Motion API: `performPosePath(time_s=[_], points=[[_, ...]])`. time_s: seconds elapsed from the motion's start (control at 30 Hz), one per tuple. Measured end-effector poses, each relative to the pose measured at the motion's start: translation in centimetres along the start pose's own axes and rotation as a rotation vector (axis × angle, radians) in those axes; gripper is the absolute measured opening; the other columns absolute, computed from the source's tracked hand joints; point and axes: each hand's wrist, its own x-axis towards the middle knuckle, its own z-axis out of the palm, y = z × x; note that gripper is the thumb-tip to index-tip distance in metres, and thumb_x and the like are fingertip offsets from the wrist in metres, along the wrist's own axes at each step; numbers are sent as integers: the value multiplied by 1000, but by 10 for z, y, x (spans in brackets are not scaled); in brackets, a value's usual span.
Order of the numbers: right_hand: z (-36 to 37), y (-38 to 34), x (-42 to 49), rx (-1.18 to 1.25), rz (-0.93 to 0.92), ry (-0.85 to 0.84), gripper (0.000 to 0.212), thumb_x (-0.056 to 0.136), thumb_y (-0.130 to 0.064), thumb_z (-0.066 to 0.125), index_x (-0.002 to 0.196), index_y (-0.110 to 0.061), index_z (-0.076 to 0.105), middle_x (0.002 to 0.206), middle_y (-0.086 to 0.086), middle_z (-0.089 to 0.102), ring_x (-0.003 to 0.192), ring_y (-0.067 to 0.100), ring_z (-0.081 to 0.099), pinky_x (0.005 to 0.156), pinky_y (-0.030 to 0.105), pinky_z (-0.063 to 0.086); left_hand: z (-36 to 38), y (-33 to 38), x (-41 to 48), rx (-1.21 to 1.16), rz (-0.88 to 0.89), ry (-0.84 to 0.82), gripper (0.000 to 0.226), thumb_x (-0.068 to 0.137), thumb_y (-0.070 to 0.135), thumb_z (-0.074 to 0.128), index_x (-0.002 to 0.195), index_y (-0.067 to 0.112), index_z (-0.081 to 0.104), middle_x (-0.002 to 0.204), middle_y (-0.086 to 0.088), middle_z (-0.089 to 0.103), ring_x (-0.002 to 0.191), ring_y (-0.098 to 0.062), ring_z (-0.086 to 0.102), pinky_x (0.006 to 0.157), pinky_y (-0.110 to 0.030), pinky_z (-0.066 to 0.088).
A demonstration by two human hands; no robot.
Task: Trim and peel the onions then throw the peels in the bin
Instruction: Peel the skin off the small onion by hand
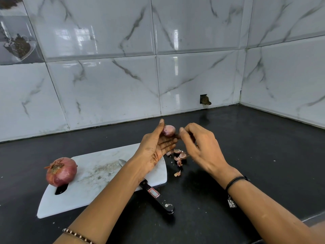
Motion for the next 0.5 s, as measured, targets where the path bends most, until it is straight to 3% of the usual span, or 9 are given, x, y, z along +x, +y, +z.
performPosePath(time_s=[0.07, 0.17, 0.27, 0.4, 0.5], points=[[-1, -1, 0, 20, -23, 11, 14, 100, -40, 56, 93, -28, 56, 80, -17, 57, 65, 9, 55, 59, 30, 46, 2, 0, 0, 18, 0, 5, 37, 99, 42, 60, 99, 6, 71, 80, -9, 75, 67, -15, 71, 65, -25, 59], [-1, -1, 0, 63, -55, 22, 17, 95, -41, 64, 105, -29, 58, 93, -18, 62, 66, 12, 59, 62, 36, 54, 3, 0, 1, 17, -4, -3, 36, 100, 39, 59, 103, 5, 72, 96, -16, 74, 71, -17, 71, 69, -28, 60], [-1, -1, 0, 72, -93, 18, 28, 90, -46, 71, 107, -28, 58, 97, -15, 62, 65, 14, 59, 61, 37, 54, 4, -1, -1, 29, -20, -46, 38, 104, 37, 54, 103, 4, 73, 100, -19, 75, 81, -21, 74, 76, -31, 61], [-1, 2, 1, 76, -91, 32, 36, 86, -46, 77, 109, -24, 59, 99, -12, 61, 65, 14, 58, 61, 40, 54, 6, -1, -3, 36, -19, -84, 40, 105, 37, 51, 102, 4, 73, 95, -17, 76, 80, -20, 74, 70, -30, 63], [-1, 1, 1, 69, -88, 43, 40, 82, -47, 81, 107, -24, 60, 97, -12, 62, 65, 14, 58, 61, 39, 54, 6, 0, -3, 65, 0, -98, 39, 105, 37, 52, 105, 3, 72, 95, -16, 76, 79, -19, 73, 74, -32, 63]])
